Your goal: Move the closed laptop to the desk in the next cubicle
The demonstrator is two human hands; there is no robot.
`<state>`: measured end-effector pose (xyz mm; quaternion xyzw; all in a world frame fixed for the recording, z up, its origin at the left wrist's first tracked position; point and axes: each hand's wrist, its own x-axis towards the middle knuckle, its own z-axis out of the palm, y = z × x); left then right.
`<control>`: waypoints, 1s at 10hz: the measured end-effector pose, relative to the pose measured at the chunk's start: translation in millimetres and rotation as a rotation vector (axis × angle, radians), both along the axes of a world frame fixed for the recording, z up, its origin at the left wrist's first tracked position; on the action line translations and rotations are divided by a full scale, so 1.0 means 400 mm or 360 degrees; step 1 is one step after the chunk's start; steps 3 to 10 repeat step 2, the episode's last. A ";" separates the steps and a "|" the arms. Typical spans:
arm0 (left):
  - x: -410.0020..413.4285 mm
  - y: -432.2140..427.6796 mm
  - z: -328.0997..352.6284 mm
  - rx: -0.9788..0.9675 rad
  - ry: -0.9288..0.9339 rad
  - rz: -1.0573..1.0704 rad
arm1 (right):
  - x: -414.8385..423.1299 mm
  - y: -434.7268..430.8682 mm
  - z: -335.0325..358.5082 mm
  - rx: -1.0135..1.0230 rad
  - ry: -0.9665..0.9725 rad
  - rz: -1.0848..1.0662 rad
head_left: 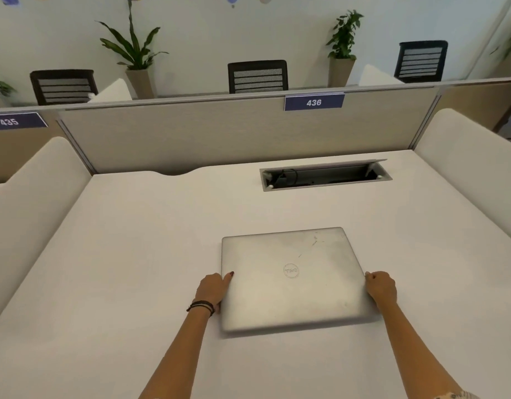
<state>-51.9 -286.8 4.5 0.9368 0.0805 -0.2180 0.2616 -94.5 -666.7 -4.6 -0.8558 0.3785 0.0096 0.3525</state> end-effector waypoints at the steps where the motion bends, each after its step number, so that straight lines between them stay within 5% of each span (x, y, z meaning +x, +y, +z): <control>1: 0.030 0.000 0.044 0.0343 0.0022 -0.0279 | 0.046 -0.008 0.040 -0.0002 -0.0080 0.0102; 2: 0.077 -0.023 0.092 0.0600 -0.0193 -0.0366 | 0.119 -0.010 0.101 -0.0009 -0.0282 0.0290; 10: 0.077 -0.023 0.092 0.0600 -0.0193 -0.0366 | 0.119 -0.010 0.101 -0.0009 -0.0282 0.0290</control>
